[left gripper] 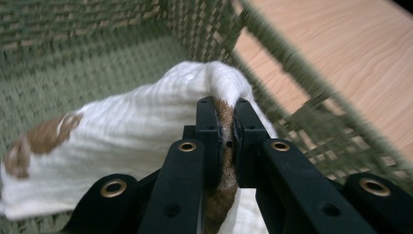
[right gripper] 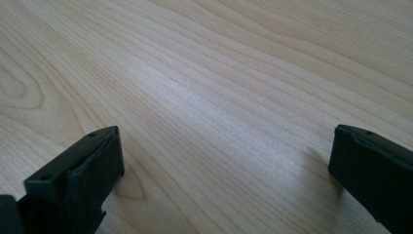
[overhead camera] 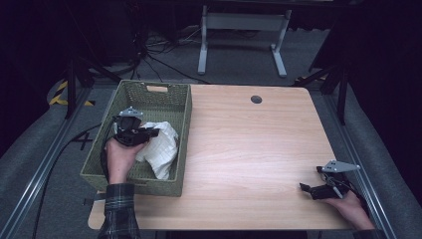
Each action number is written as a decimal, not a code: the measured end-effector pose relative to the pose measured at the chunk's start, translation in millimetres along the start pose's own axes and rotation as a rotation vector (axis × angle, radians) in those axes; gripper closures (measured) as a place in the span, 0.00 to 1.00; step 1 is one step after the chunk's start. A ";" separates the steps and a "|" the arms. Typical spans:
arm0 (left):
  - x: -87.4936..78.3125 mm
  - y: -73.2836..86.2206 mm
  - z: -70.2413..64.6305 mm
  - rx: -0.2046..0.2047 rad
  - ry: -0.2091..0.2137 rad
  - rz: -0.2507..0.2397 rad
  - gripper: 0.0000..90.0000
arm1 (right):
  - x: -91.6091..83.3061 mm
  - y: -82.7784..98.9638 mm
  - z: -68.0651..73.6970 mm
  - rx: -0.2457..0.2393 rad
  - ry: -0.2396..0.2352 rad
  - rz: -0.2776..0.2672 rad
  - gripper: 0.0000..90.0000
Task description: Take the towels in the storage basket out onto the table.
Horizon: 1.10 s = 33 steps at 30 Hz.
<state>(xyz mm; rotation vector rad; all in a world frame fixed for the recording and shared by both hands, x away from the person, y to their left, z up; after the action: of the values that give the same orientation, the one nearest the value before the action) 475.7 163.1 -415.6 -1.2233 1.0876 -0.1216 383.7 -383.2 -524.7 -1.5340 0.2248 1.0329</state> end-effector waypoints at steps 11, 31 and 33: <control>-25.3 -23.0 -11.2 0.026 -0.025 -0.091 0.94 | 0.1 0.0 0.1 0.000 0.000 0.000 0.00; -62.4 -78.4 -32.4 0.074 0.057 -0.225 0.94 | 0.0 0.0 0.1 0.000 0.000 0.000 0.00; -66.7 -86.5 -35.0 0.079 0.068 -0.243 0.95 | 0.1 -0.1 0.2 0.001 0.000 0.000 0.00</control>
<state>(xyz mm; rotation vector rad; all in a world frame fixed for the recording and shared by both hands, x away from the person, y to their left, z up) 454.9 144.6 -304.3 -1.2836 0.9795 -0.3912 383.8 -383.0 -524.6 -1.5327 0.2251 1.0322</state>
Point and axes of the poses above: each handheld gripper's, and its own axes: x roughly forward along the jaws, y roughly out of its underside, z roughly to its left, the point moved 8 cm from there along x, roughly forward along the jaws, and after that the axes turned 11 degrees about x, right-handed, at the moved point
